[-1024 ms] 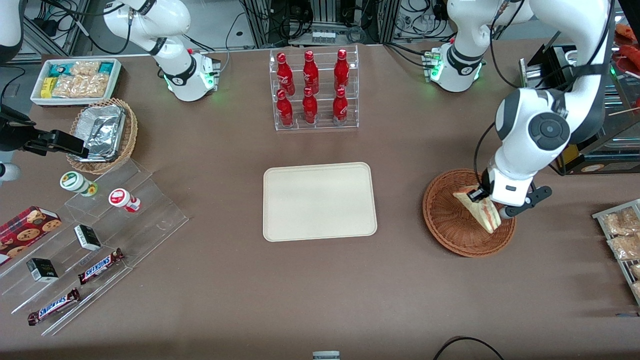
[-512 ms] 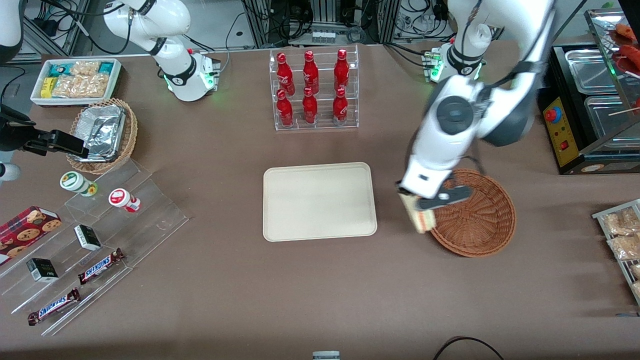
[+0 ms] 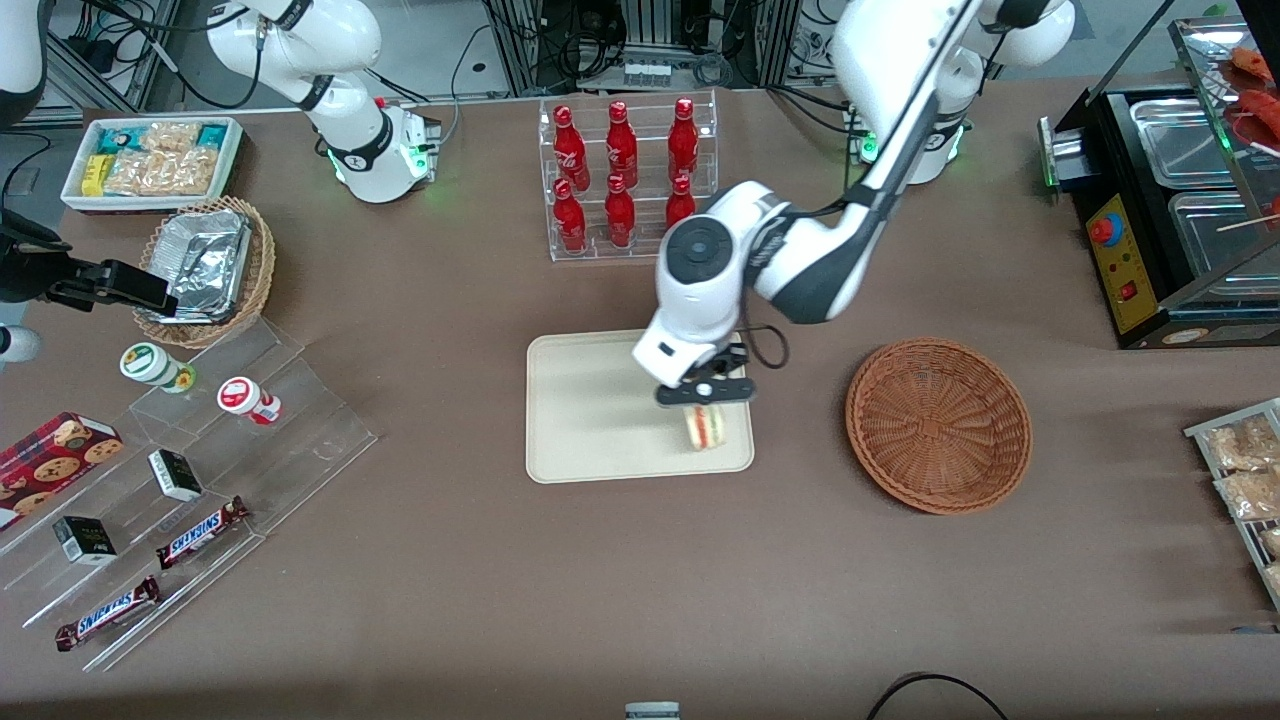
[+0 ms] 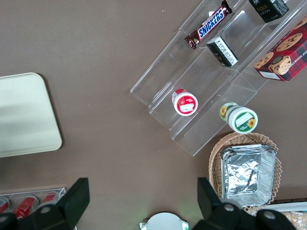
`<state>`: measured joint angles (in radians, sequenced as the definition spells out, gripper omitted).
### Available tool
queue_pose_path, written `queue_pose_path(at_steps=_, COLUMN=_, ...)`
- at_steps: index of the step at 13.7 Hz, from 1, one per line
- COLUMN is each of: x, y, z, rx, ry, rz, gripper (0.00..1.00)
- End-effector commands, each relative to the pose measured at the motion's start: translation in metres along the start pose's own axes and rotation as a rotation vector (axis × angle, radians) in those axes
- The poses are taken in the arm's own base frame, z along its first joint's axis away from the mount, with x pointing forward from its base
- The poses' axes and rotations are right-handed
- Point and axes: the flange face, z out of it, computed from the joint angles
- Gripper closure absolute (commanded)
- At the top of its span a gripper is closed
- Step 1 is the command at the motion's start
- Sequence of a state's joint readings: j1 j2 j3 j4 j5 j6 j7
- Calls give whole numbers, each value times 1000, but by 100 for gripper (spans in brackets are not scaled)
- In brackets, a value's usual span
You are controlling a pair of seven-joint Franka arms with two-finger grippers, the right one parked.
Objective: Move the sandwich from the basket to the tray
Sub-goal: 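Lower the held sandwich onto the cream tray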
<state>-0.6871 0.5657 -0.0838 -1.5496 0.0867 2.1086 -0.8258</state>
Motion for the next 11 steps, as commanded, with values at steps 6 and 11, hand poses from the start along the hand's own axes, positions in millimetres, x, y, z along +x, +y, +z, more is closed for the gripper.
queue_pose_path(at_steps=6, x=-26, y=60, z=54, rx=-58, ry=71, rz=92, gripper=100)
queue_pose_path(at_steps=11, x=-38, y=66, z=81, rx=-46, ry=49, rz=104, gripper=89)
